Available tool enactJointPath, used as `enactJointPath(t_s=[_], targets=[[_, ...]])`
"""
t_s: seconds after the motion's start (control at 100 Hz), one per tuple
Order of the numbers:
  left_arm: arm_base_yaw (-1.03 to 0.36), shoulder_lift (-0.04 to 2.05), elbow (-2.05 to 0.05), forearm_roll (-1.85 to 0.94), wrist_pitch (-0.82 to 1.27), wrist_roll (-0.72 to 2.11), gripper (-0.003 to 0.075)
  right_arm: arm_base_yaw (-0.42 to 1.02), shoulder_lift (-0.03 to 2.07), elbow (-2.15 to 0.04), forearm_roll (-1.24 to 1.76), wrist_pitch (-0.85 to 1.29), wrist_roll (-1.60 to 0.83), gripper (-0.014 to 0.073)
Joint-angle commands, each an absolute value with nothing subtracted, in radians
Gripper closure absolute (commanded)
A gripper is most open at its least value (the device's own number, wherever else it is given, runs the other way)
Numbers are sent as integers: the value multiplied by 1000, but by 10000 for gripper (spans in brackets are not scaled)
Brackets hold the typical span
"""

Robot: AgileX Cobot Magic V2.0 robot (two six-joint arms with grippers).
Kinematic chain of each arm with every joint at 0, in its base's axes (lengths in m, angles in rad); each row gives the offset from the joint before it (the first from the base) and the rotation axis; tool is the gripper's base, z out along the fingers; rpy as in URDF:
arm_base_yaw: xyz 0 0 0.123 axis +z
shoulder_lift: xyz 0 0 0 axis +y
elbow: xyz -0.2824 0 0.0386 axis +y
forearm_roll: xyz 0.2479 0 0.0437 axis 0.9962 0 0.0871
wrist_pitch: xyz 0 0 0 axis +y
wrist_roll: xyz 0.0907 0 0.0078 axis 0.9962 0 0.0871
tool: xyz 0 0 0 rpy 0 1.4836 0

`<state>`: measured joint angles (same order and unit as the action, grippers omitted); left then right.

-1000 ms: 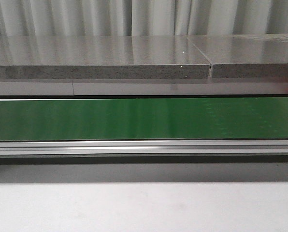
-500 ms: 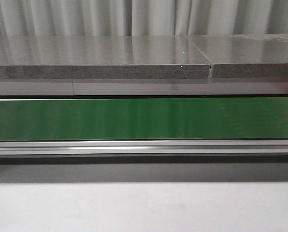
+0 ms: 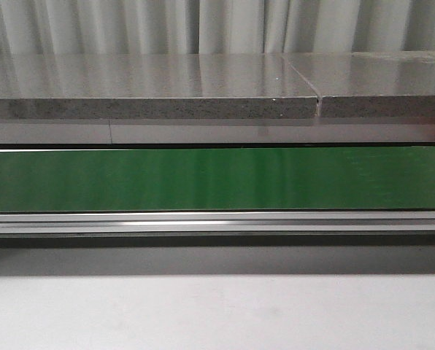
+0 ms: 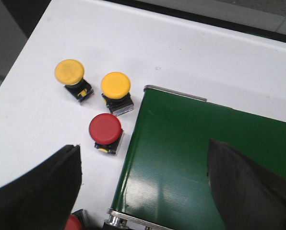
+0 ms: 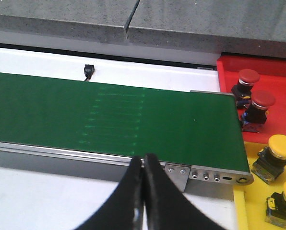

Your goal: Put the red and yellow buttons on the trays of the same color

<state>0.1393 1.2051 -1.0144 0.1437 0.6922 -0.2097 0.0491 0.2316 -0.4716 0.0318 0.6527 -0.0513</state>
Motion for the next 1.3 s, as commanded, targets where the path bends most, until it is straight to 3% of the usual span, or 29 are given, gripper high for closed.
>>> enactJointPath(t_s=[0.0,0.49,0.98,1.29], targets=[[178,1242,-1114,145,730,-249,188,53,243,-495,25,583,-60,660],[362,1597,-1471,103,952,-249,188,53,243,-495,25,583,-60,660],[373,1964,-1792,34,1044,-223,188,53,243,-495,25,583,-60,660],[388,2027,-1813,39,1042,-223,188,53,243,-495,25,583,-60,660]])
